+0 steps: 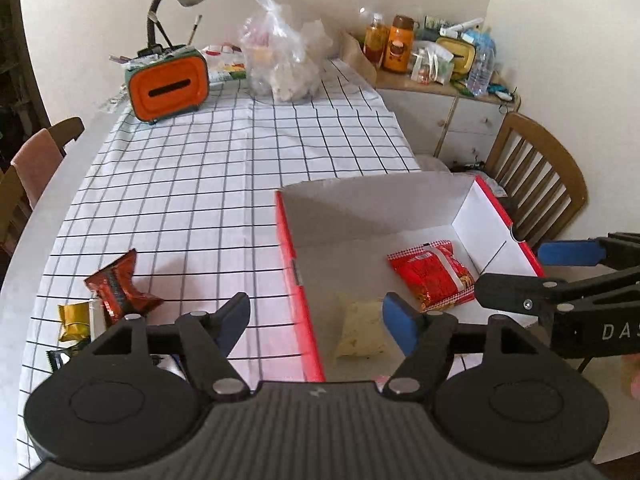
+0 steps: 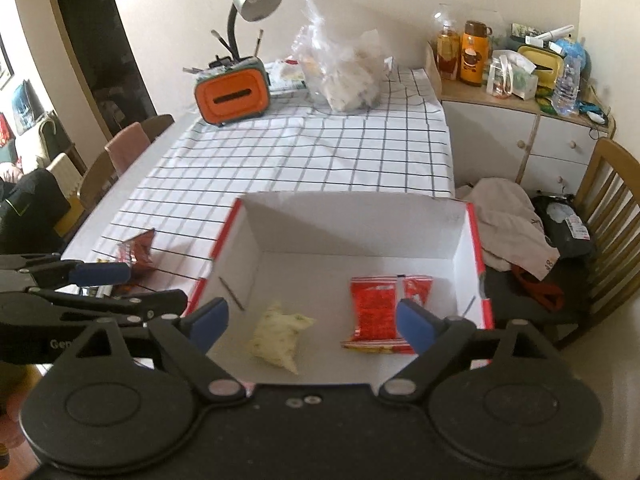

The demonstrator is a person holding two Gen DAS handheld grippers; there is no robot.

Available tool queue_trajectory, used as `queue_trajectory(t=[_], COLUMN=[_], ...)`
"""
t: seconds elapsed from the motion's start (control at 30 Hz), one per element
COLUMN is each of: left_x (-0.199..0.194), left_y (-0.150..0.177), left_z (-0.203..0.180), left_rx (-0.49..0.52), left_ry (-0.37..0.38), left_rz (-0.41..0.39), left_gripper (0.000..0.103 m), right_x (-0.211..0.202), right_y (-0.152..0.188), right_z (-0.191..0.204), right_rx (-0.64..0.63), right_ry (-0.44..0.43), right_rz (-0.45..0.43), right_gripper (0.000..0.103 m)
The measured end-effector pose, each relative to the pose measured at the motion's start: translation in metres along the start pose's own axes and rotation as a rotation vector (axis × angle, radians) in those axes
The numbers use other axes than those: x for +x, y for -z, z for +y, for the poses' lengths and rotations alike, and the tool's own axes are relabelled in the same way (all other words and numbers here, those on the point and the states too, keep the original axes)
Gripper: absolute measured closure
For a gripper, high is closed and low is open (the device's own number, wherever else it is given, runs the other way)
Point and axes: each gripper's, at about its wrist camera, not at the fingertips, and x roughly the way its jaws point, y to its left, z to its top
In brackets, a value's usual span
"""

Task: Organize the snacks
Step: 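Move both tools back from the box to the snack pile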

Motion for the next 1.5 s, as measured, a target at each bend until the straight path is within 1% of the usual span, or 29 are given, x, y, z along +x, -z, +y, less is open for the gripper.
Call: queue_trajectory(t=[0.03,0.17,0.2,0.23,0.4,0.53,0.63,0.83,0.93,1.07,1.13,1.23,1.37,1.5], left_x=[-0.004,-0.016,-0.02,-0.023,-0.04,-0.052,-0.061,-0.072,-0.075,-0.076,-0.076,-0.072,-0.062,-0.044], left_y=[0.002,0.01,0.013,0.015,0.03,0.04,0.049,0.067,0.077,0.09,0.098,0.108,0.12,0.128], left_z=[0.005,0.026,0.034,0.04,0.074,0.109,0.133,0.18,0.204,0.236,0.251,0.271,0.287,0.294], left_rx=[-0.002,-0.01,-0.011,-0.012,-0.02,-0.042,-0.051,-0.045,-0.049,-0.083,-0.105,-0.118,-0.119,-0.106], left_ry=[0.002,0.009,0.013,0.009,-0.007,-0.018,-0.039,-0.083,-0.089,-0.096,-0.118,-0.144,-0.137,-0.135], left_rz=[-0.007,-0.028,-0.034,-0.04,-0.072,-0.096,-0.115,-0.127,-0.123,-0.126,-0.15,-0.154,-0.132,-0.096], left_gripper=[0.026,0.024,0.022,0.021,0.018,0.017,0.015,0.013,0.013,0.013,0.011,0.009,0.009,0.009], right_x=[-0.002,-0.007,-0.008,-0.009,-0.009,-0.006,-0.001,0.019,0.028,0.04,0.048,0.061,0.082,0.108], right_y=[0.001,0.005,0.006,0.008,0.016,0.023,0.03,0.041,0.044,0.049,0.05,0.053,0.057,0.058], right_z=[0.005,0.026,0.032,0.038,0.07,0.102,0.125,0.167,0.185,0.206,0.214,0.223,0.232,0.239], right_rx=[0.003,0.0,-0.001,-0.001,-0.001,-0.045,-0.073,-0.094,-0.096,-0.104,-0.107,-0.111,-0.134,-0.18], right_ry=[-0.005,-0.02,-0.023,-0.026,-0.056,-0.066,-0.074,-0.091,-0.1,-0.102,-0.1,-0.086,-0.056,-0.035], right_rz=[-0.004,-0.02,-0.024,-0.028,-0.041,-0.069,-0.071,-0.038,-0.02,-0.006,0.003,0.021,0.056,0.098], right_gripper=[0.012,0.009,0.004,0.002,0.001,0.0,0.0,0.0,0.0,0.0,0.0,0.0,0.0,0.0])
